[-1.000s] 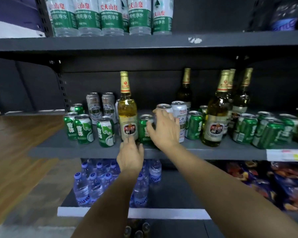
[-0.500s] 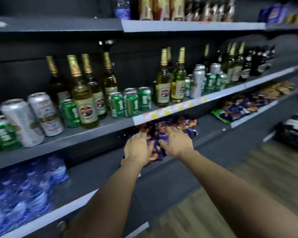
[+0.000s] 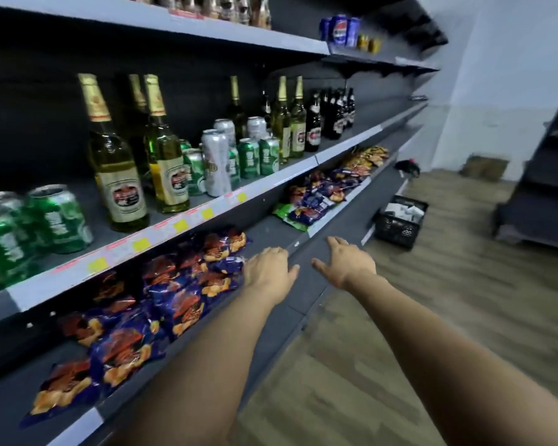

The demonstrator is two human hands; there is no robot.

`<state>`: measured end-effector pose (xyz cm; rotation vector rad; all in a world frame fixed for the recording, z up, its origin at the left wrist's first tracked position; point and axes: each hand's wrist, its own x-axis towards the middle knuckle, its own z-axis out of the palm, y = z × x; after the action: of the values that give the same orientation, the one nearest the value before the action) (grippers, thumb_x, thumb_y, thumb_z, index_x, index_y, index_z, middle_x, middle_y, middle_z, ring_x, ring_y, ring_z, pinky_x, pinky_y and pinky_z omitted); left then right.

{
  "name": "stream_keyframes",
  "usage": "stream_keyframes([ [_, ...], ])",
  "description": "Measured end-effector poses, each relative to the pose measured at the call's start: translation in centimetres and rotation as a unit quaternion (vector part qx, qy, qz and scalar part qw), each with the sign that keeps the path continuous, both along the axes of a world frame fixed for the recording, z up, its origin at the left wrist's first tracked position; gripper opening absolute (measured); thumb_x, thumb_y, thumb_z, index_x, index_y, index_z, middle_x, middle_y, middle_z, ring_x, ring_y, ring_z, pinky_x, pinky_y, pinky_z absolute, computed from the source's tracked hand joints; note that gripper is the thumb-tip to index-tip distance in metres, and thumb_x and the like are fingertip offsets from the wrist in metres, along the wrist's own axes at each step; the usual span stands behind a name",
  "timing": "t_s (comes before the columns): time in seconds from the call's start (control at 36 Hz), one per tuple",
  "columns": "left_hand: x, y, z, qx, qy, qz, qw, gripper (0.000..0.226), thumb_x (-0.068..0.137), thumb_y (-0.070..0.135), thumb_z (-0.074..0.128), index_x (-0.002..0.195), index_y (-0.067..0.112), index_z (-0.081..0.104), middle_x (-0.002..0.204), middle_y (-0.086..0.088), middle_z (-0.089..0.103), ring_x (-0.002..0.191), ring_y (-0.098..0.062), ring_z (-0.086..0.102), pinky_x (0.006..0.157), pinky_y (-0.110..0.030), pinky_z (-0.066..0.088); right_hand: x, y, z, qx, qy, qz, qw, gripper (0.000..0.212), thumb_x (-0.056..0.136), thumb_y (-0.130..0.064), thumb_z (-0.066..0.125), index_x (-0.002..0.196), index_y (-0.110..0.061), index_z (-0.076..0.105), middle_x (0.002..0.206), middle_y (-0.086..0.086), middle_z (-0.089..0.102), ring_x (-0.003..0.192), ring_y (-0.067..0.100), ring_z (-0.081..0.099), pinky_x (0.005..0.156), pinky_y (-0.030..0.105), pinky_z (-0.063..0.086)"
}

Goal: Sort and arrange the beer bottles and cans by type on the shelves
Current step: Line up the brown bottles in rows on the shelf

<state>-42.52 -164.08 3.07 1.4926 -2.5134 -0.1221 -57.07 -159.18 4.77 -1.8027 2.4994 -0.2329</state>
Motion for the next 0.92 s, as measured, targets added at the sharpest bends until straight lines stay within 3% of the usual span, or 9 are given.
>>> stream_keyframes([
  [0.31,-11.0,-14.1,1.8,-0.004,0.006,-0.038,0.999,0.042,0.1,0.044,0.041,0.13,0.019,0.055,0.13,-0.001,0.057,0.12,-0.021,0.054,0.093,-0.033,0.042,-9.9,-12.3,0.7,0.027,0.055,-0.026,0.998,0.065,0.095,-0.057,0.042,0.145,-0.017,0.032,0.148,0.004,0.041,0.13,0.027,0.046,0.105,0.037,0.035],
  [0.56,-19.9,-23.9,0.6,-0.017,-0.015,-0.058,0.998,0.035,0.099,0.043,0.043,0.113,0.016,0.059,0.116,-0.002,0.061,0.105,-0.022,0.059,0.074,-0.031,0.042,-19.1,-21.5,0.5,0.036,0.074,-0.023,0.996,0.064,0.095,-0.056,0.042,0.146,-0.018,0.032,0.147,0.006,0.043,0.129,0.029,0.047,0.104,0.038,0.036],
  [0.75,-29.3,-32.3,0.7,-0.039,0.014,-0.032,0.999,0.036,0.097,0.045,0.046,0.112,0.017,0.061,0.115,-0.002,0.062,0.104,-0.023,0.061,0.077,-0.032,0.044,-29.0,-29.6,1.6,0.017,0.083,-0.014,0.996,0.06,0.096,-0.054,0.041,0.143,-0.017,0.034,0.145,0.009,0.044,0.128,0.031,0.047,0.104,0.039,0.036],
  [0.92,-38.5,-38.2,4.4,-0.058,0.028,-0.026,0.998,0.036,0.099,0.043,0.044,0.119,0.016,0.058,0.122,-0.003,0.059,0.111,-0.024,0.057,0.084,-0.035,0.045,-37.4,-37.5,4.2,-0.01,0.081,0.007,0.997,0.056,0.097,-0.053,0.04,0.139,-0.017,0.036,0.136,0.01,0.05,0.121,0.031,0.051,0.096,0.039,0.04],
])
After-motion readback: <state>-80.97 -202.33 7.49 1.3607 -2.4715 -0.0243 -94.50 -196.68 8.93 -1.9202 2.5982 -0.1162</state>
